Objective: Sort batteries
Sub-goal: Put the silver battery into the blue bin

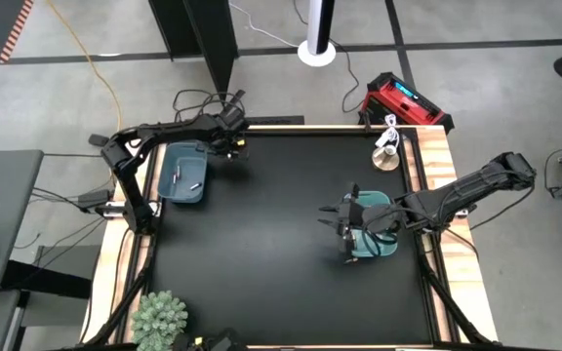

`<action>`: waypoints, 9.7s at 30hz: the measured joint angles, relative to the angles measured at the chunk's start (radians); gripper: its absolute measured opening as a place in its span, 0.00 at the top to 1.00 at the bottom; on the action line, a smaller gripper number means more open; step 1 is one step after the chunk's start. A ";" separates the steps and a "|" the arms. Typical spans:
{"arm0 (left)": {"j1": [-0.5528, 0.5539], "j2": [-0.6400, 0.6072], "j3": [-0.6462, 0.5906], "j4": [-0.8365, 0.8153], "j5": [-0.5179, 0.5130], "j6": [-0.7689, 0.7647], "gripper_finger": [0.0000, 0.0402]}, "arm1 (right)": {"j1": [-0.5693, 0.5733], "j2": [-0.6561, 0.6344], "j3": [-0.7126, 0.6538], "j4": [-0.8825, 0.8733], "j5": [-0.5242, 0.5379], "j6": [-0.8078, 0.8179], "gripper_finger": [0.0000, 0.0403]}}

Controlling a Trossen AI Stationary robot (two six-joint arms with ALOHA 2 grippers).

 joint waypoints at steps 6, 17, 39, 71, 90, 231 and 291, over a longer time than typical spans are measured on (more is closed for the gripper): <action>0.004 0.000 0.000 0.001 -0.002 0.000 0.51 | 0.006 0.000 0.000 0.016 0.000 0.000 0.63; 0.005 0.000 0.000 -0.017 0.016 -0.006 0.51 | 0.026 0.000 0.000 -0.021 -0.001 0.011 0.63; 0.015 0.000 -0.105 0.125 0.071 -0.046 0.51 | 0.059 0.000 0.000 -0.016 -0.003 0.019 0.63; 0.025 0.086 -0.100 0.191 0.060 -0.030 0.76 | 0.059 0.000 0.000 -0.016 -0.003 0.000 0.63; -0.030 0.088 -0.102 0.176 0.053 -0.039 0.86 | 0.059 0.000 0.000 -0.016 -0.003 0.000 0.63; -0.939 -1.188 -0.711 0.608 -0.476 0.139 0.54 | -1.042 0.636 0.333 -0.483 -0.322 0.396 0.63; -0.938 -1.181 -0.709 0.664 -0.543 0.117 0.54 | -0.491 0.804 0.528 0.556 -0.504 0.106 0.89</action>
